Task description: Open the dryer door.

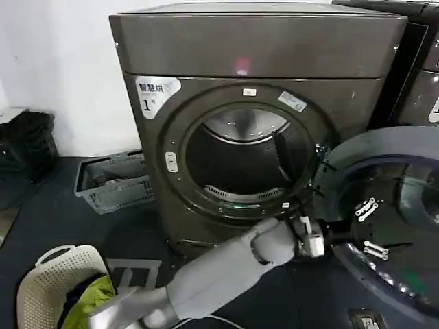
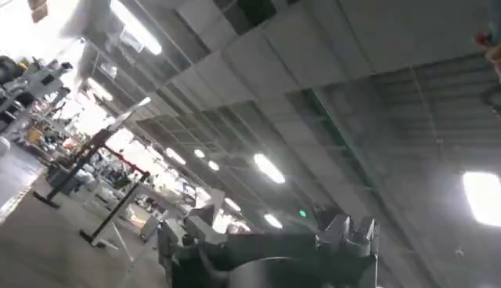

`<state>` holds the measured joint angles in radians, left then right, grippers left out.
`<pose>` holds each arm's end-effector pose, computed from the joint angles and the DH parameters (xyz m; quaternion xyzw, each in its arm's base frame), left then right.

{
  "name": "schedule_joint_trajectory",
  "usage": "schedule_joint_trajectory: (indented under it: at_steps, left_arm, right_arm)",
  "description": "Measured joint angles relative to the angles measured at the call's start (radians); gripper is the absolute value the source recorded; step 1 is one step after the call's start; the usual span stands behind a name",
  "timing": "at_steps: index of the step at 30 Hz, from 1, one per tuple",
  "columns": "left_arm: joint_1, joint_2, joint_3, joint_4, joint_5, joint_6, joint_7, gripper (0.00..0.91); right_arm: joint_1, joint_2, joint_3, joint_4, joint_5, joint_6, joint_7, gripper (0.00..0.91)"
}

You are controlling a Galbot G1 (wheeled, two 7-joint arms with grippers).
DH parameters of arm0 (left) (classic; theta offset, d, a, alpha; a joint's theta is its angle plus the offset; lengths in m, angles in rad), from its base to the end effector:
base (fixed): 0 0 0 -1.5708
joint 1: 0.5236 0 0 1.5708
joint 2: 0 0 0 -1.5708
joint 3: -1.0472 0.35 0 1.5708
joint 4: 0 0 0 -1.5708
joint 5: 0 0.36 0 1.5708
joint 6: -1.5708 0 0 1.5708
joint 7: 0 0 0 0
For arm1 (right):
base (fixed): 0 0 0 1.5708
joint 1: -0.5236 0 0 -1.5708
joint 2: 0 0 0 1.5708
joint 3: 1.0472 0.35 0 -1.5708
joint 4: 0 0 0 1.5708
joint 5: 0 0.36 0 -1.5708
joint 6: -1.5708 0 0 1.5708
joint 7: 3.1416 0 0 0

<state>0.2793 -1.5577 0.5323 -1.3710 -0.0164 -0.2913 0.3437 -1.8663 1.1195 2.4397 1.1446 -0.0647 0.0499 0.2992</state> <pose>0.4205 -0.3015 -0.1854 0.6022 0.6964 0.2235 0.3200 -0.3054 -0.4951 -0.1336 -0.8178 -0.4406 0.3431 0.1392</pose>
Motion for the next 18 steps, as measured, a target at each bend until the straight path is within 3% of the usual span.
schedule_joint_trajectory:
  at_steps: [8, 18]
  left_arm:
    - [0.007, 0.100, 0.009, -0.096, -0.013, -0.034, 0.026, 0.907]
    - [0.006, 0.498, 0.046, -0.362, -0.013, -0.178, 0.020, 0.907]
  right_arm:
    - [0.014, -0.003, -0.021, 0.011, 0.001, 0.011, -0.019, 0.907]
    - [0.015, -0.004, -0.035, 0.051, 0.043, 0.018, -0.058, 0.907]
